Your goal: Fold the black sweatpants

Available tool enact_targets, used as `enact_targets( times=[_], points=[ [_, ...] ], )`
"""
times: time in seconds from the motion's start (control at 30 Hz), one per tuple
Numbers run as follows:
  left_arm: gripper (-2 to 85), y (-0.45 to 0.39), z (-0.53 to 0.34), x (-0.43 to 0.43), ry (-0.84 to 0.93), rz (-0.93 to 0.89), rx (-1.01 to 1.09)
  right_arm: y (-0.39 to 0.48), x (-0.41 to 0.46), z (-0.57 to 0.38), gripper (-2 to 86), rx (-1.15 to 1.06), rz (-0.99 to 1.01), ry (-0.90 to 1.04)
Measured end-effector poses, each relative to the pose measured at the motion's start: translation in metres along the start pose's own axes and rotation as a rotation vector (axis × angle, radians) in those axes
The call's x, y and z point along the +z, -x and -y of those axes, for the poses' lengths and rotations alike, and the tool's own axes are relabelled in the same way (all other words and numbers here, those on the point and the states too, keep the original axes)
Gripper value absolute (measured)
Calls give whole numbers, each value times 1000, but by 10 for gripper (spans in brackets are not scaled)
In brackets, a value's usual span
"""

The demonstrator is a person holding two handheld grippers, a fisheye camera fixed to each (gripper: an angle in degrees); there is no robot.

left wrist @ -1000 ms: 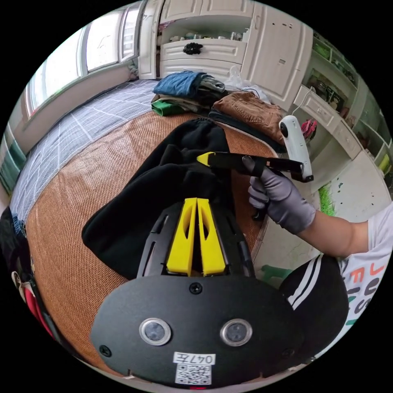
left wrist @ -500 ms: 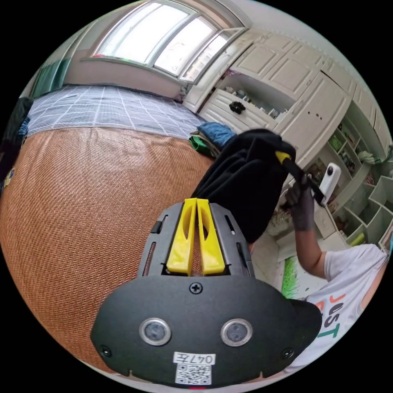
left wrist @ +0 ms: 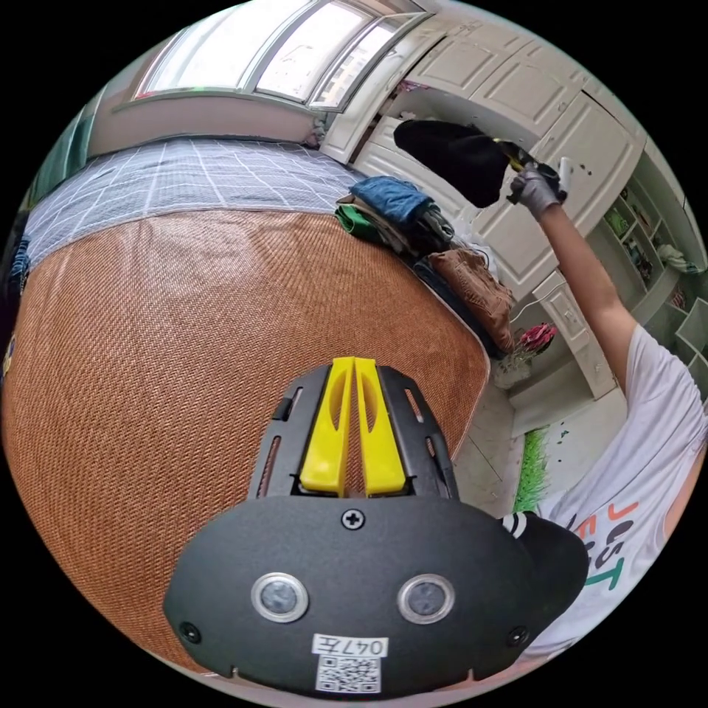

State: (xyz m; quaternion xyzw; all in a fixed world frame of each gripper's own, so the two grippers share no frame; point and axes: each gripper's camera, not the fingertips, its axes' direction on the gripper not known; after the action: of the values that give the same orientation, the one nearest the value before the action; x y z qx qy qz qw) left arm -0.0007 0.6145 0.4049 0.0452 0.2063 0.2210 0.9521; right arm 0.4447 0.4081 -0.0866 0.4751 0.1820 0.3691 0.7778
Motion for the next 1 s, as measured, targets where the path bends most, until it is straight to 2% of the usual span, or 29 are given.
enact_targets(
  times=[0.07, 0.13, 0.23, 0.4, 0.47, 0.57, 0.67, 0.8, 0.87, 1.0],
  points=[
    [-10, -4, -1, 8, -5, 29, -1, -58, 50, -6, 171, 114, -179, 210],
    [-10, -7, -3, 13, -9, 77, 1, -90, 68, -31, 210, 199, -235, 294],
    [-10, -9, -9, 26, -15, 103, -14, -99, 69, -77, 158, 198, -172, 203],
    [-10, -20, -20, 56, 7, 115, -11, -54, 67, -117, 64, 64, 148, 170],
    [-10, -26, -26, 68, 2, 131, -11, -13, 64, -130, 24, -20, 387, 202],
    [-10, -30, -38, 77, -34, 128, -30, 45, 61, -160, -3, -86, 695, 252],
    [-10, -28, -56, 84, -96, 135, -84, 103, 61, -218, -11, -81, 888, 253],
    [-10, -29, -82, 89, -175, 184, -158, 169, 95, -307, -12, 17, 884, 434],
    [-10, -34, -100, 90, -213, 215, -185, 202, 120, -345, -12, 80, 972, 591],
    [-10, -42, -128, 94, -241, 292, -226, 233, 129, -352, -12, 49, 980, 612]
  ],
)
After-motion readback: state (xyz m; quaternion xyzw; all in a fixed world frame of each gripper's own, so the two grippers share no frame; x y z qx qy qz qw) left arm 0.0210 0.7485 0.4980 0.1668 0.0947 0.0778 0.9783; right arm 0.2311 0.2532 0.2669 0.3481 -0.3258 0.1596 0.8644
